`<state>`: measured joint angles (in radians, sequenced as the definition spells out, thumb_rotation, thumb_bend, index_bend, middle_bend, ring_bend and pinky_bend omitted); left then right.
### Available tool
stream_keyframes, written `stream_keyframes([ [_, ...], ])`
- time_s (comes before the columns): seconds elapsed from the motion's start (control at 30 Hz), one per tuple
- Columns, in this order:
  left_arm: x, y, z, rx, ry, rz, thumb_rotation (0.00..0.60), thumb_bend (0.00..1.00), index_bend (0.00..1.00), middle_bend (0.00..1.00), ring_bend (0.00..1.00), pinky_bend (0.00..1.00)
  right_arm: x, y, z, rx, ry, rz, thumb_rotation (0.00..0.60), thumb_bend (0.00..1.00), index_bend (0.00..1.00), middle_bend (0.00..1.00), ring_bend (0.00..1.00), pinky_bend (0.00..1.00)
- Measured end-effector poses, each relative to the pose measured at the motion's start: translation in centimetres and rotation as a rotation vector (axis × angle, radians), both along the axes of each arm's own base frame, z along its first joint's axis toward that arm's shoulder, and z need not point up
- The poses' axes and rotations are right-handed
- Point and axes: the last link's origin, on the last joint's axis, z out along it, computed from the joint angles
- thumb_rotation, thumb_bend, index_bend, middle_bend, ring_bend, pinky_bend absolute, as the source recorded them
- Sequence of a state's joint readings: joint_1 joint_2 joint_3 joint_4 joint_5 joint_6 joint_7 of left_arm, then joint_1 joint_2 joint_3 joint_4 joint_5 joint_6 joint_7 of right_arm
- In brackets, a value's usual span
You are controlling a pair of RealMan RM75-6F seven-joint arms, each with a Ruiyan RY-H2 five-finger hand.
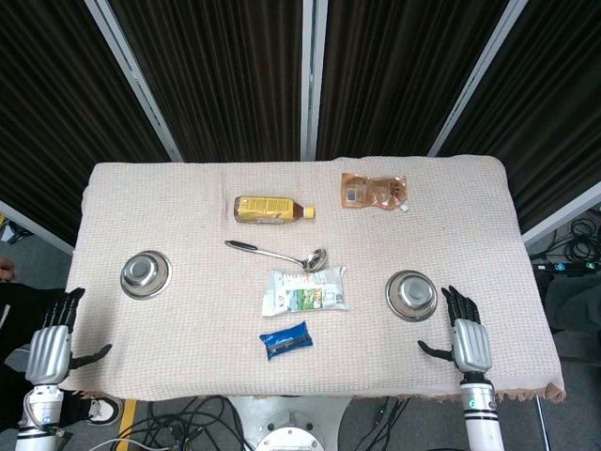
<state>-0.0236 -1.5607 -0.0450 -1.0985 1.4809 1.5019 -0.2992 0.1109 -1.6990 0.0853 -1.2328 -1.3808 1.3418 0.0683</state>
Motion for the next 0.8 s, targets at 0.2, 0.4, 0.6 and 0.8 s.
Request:
stream_keyframes([
  [0.2, 0.4, 1.9, 0.4, -0.01, 0.016, -0.034, 0.6, 0.0, 0.02, 0.06, 0.0, 0.1, 0.0, -0.7, 0.0, 0.023, 0.023, -0.007, 0.6, 0.0, 0.0, 0.0, 0.0, 0.0],
  [0.4, 0.9, 5.6, 1.4, -0.065, 0.06, -0.08, 0.6, 0.0, 0.04, 0.05, 0.0, 0.11, 0.5, -2.5, 1.4, 0.044, 0.074, -0.015, 0.6, 0.0, 0.0, 0.0, 0.0, 0.0],
  [0.6, 1.7, 10.4, 1.9, -0.251, 0.119, -0.092, 0.6, 0.0, 0.04, 0.05, 0.0, 0.11, 1.6, -5.5, 3.5, 0.107, 0.165, -0.025, 0.6, 0.0, 0.0, 0.0, 0.0, 0.0],
  [0.8, 3.6, 15.6, 1.1, -0.45, 0.172, -0.094, 0.6, 0.0, 0.04, 0.05, 0.0, 0.11, 2.9, -7.9, 3.8, 0.235, 0.192, -0.056, 0.6, 0.0, 0.0, 0.0, 0.0, 0.0],
])
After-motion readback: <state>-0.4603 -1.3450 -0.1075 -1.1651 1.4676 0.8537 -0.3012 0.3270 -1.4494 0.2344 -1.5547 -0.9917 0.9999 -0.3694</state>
